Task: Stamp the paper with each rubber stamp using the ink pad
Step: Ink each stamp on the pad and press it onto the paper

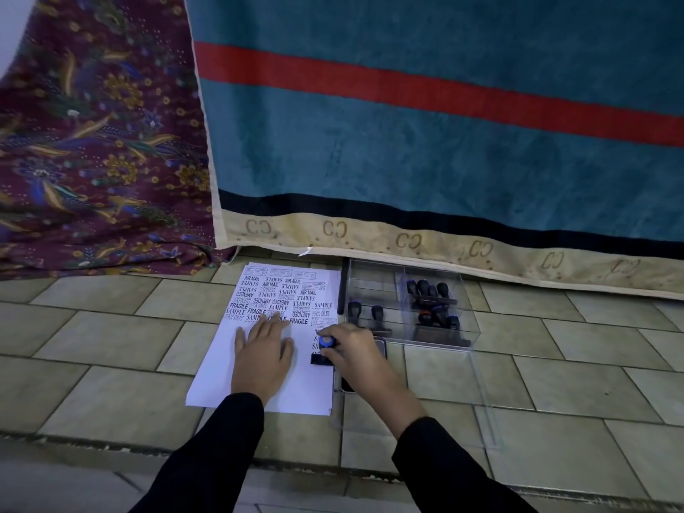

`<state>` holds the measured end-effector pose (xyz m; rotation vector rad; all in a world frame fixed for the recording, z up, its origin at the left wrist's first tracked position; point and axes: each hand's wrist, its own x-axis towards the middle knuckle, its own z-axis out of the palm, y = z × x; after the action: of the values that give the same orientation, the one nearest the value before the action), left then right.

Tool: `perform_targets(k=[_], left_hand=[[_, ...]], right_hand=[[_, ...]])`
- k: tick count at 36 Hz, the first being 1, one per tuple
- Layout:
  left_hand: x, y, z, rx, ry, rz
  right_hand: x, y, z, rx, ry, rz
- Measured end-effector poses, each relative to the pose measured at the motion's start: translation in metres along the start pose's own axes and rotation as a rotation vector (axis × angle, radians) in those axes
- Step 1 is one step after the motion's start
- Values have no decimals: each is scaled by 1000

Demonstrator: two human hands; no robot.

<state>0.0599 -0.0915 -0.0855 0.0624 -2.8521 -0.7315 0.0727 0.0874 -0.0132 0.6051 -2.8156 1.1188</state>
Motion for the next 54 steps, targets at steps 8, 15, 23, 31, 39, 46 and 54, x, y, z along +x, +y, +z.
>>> perform_targets(k=[8, 15, 23, 31, 39, 46, 54], left_hand=[[-1, 2, -1, 3, 11, 0], [-1, 1, 1, 8, 4, -1], [6, 5, 0, 26, 46, -34], [9, 5, 6, 44, 142, -43], [9, 3, 9, 48, 152, -29], [9, 3, 9, 47, 159, -31], [8, 4, 9, 45, 142, -48]], right_hand=[[5, 2, 7, 8, -25, 13], [5, -2, 12, -28, -63, 39], [8, -4, 12, -95, -81, 23], [4, -3, 13, -72, -57, 21], [8, 0, -11, 186, 125, 140], [36, 31, -81, 199, 397, 305], [47, 66, -89, -138, 221, 364]])
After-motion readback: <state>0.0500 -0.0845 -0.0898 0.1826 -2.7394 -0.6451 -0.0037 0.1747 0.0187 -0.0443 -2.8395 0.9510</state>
